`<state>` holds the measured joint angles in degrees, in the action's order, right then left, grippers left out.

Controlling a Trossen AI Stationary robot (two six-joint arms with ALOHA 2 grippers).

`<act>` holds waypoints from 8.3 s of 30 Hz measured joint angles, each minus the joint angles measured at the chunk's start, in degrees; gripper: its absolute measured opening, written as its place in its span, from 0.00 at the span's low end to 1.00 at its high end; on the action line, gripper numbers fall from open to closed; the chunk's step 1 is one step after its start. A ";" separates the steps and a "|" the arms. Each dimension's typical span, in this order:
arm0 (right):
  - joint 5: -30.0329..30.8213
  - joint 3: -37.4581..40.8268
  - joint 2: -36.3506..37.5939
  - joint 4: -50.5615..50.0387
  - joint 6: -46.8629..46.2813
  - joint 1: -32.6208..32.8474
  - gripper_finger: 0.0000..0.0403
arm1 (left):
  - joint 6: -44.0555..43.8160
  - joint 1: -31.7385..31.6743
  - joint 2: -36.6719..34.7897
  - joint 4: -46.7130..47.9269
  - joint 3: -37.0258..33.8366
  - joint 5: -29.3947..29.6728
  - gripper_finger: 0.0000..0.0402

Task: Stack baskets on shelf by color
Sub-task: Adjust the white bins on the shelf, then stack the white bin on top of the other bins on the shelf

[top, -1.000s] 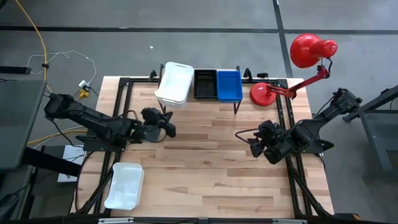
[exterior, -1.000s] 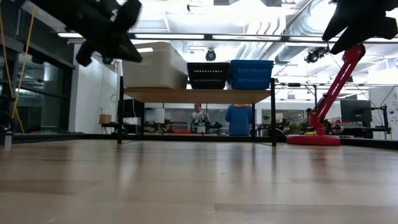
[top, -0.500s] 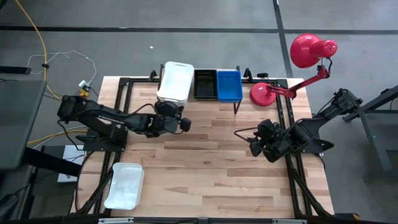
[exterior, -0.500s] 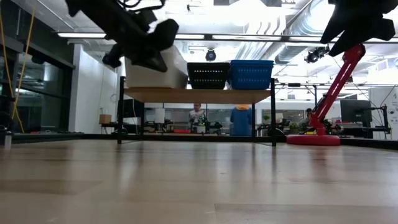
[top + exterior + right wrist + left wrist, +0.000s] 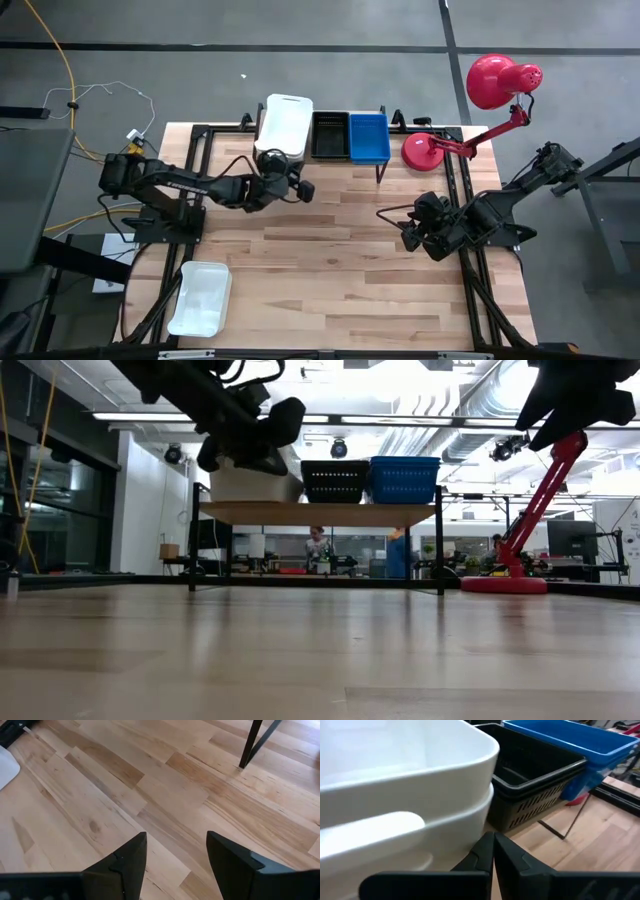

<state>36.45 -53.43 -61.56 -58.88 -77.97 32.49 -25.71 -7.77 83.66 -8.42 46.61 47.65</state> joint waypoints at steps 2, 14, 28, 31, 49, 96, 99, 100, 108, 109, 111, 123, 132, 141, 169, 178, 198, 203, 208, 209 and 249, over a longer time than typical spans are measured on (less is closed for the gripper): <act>0.00 0.00 0.00 0.01 0.00 0.00 0.48 | 0.54 -1.08 0.00 -1.17 0.00 -2.49 0.00; -0.96 0.00 0.00 -0.01 0.00 0.00 0.48 | 13.85 0.06 -11.96 -3.23 -0.02 -14.56 0.00; 1.04 0.00 0.00 1.29 0.02 0.00 0.48 | 13.21 5.43 -42.67 6.30 0.02 -15.67 0.00; 4.10 0.00 0.02 1.34 0.06 0.00 0.48 | 7.10 7.18 -46.79 14.30 0.02 -20.63 0.01; 3.56 0.00 0.02 1.30 0.00 -0.02 0.48 | -29.61 38.52 -33.29 44.26 0.02 -55.60 0.48; 2.54 0.00 0.02 0.91 3.51 -0.26 0.48 | -35.27 61.81 -4.09 53.75 9.20 -41.81 0.50; 2.54 0.00 0.02 0.91 3.50 -0.26 0.48 | -36.06 61.22 -4.90 56.82 11.46 -39.30 0.50; 2.56 0.00 0.02 0.91 3.53 -0.26 0.48 | -36.56 61.19 -4.96 57.65 12.10 -38.14 0.50; 2.56 0.00 0.02 0.91 4.51 -0.26 0.48 | -44.57 61.22 -2.28 59.27 10.62 -39.71 0.50; 2.58 0.00 0.02 0.89 4.51 -0.28 0.48 | -45.26 61.24 -1.56 59.18 10.31 -40.24 0.50; 2.58 0.00 0.02 0.90 4.56 -0.26 0.48 | -46.72 61.25 0.16 59.49 10.10 -40.38 0.50; 2.58 0.00 0.02 0.67 4.94 -0.28 0.48 | -52.12 61.11 11.09 59.31 10.10 -43.38 0.50; 2.58 0.00 0.02 0.67 4.94 -0.28 0.48 | -47.02 59.58 12.52 59.66 10.10 -42.05 0.12; 2.58 0.00 0.02 0.67 4.94 -0.28 0.48 | -19.68 53.15 0.45 60.18 15.85 -41.67 0.01; 2.78 0.00 0.00 0.45 4.93 -0.26 0.48 | 52.06 -9.79 9.56 90.97 65.12 -25.10 0.00; 2.80 0.00 0.00 0.26 4.94 -0.26 0.48 | 51.88 -15.29 14.59 91.65 66.36 -31.02 0.00; 2.80 0.00 0.02 0.23 4.94 -0.26 0.48 | 52.30 -15.89 14.91 92.73 66.36 -30.68 0.00; 2.80 0.00 0.02 0.25 4.94 -0.26 0.48 | 52.47 -15.89 14.91 91.20 66.36 -30.73 0.02; 2.81 0.00 0.01 0.25 4.94 -0.26 0.48 | 52.34 -15.87 14.88 91.14 66.36 -30.98 0.12; 2.80 0.00 0.00 0.25 4.94 -0.26 0.48 | 52.34 -15.87 14.88 91.16 66.36 -31.00 0.14; 2.80 0.00 0.00 0.30 4.92 -0.26 0.48 | 49.91 -18.86 14.52 86.84 66.36 -33.02 0.02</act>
<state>39.24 -53.43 -61.56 -58.59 -73.06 32.23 24.21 -26.63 98.17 78.42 112.97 14.62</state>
